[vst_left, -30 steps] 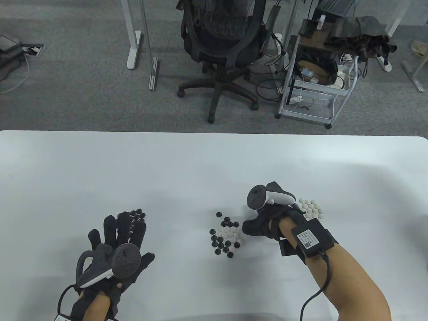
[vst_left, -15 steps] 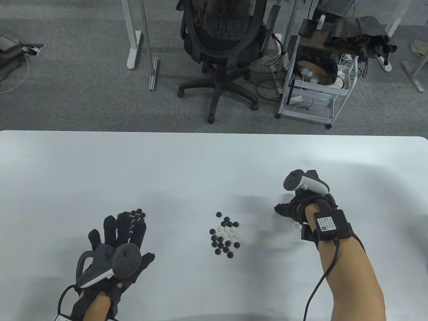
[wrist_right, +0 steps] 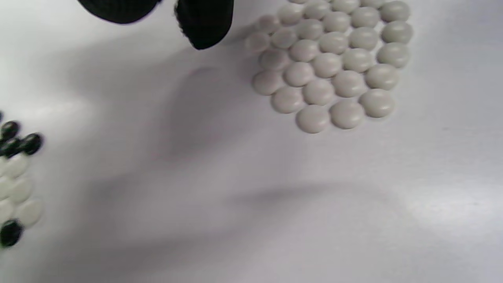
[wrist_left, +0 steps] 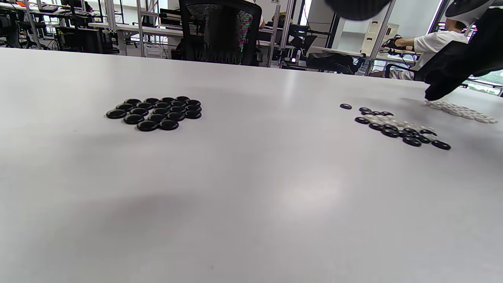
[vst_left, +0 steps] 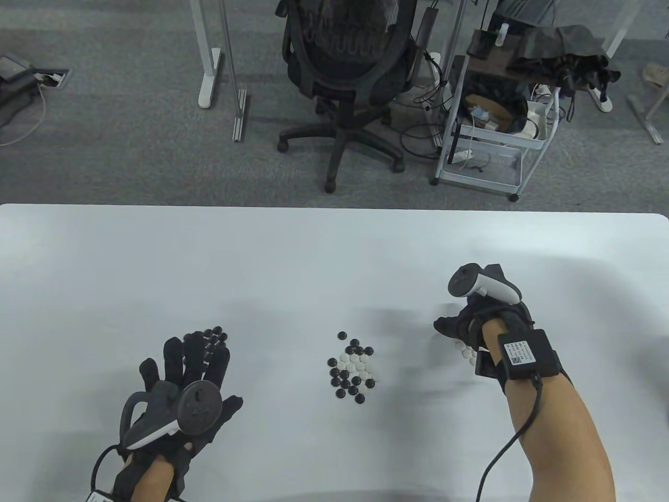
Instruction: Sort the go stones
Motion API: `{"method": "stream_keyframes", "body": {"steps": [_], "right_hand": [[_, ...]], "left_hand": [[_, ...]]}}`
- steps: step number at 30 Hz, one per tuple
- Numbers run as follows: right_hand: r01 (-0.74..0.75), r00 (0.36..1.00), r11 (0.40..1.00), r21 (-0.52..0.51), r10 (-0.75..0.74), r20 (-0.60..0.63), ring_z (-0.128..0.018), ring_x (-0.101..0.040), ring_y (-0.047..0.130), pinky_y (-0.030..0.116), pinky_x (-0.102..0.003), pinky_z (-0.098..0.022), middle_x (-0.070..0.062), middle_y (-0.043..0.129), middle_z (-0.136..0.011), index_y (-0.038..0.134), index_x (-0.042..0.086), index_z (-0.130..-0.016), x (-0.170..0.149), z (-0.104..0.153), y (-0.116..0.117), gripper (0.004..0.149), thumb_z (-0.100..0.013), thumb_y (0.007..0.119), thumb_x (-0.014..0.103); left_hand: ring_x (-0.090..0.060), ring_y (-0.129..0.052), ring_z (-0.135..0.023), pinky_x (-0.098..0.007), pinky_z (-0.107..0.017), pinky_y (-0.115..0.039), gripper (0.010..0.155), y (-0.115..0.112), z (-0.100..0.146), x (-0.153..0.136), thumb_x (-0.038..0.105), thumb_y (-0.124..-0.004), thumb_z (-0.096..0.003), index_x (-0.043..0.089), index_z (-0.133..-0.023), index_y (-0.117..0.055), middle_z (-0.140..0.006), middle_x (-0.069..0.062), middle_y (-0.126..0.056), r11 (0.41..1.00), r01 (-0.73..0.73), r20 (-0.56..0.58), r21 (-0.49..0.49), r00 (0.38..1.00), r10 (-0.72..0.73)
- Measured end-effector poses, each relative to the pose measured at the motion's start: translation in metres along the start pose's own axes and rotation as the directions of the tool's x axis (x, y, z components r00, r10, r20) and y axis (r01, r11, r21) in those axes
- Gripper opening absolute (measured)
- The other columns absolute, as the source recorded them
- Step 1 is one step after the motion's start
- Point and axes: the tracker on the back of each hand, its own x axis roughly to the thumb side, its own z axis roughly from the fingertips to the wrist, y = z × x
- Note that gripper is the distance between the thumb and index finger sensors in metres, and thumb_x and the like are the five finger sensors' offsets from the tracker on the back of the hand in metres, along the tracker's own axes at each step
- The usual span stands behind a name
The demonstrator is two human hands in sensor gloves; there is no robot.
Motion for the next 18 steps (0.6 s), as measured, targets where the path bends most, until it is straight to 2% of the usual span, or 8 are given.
{"method": "stream_keyframes", "body": {"steps": [8,14,18], "right_hand": [[-0.176,0.953,0.981,0.08,0.149,0.263,-0.086,-0.055,-0.014,0.005,-0.081,-0.054,-0.024,-0.004,-0.108,0.062,0.022,-0.109,0.067,0.019,0.035,0.061,-0.055,0.053,0.051],[-0.259,0.914,0.958,0.121,0.202,0.351,-0.086,-0.055,-0.015,0.005,-0.082,-0.054,-0.023,-0.006,-0.107,0.06,0.023,-0.109,0.094,0.02,0.062,0.061,-0.055,0.053,0.051],[-0.27,0.905,0.954,0.134,0.204,0.374,-0.086,-0.055,-0.015,0.005,-0.082,-0.054,-0.023,-0.007,-0.107,0.058,0.023,-0.109,0.102,0.015,0.072,0.061,-0.055,0.052,0.051]], "left_hand": [[-0.063,0.013,-0.093,-0.085,-0.055,-0.002,0.077,-0.001,-0.001,0.001,0.052,-0.049,-0.0635,0.011,-0.119,-0.015,-0.115,-0.038,0.01,1.0,0.007,0.001,-0.006,1.0,-0.007],[-0.063,0.013,-0.093,-0.085,-0.055,-0.002,0.077,-0.001,-0.001,0.002,0.052,-0.049,-0.0634,0.011,-0.119,-0.015,-0.115,-0.038,0.01,1.0,0.008,0.002,-0.005,1.0,-0.008],[-0.063,0.013,-0.093,-0.085,-0.055,-0.002,0.077,-0.001,-0.001,0.002,0.052,-0.049,-0.0634,0.011,-0.119,-0.015,-0.115,-0.038,0.01,1.0,0.008,0.002,-0.005,1.0,-0.008]]}}
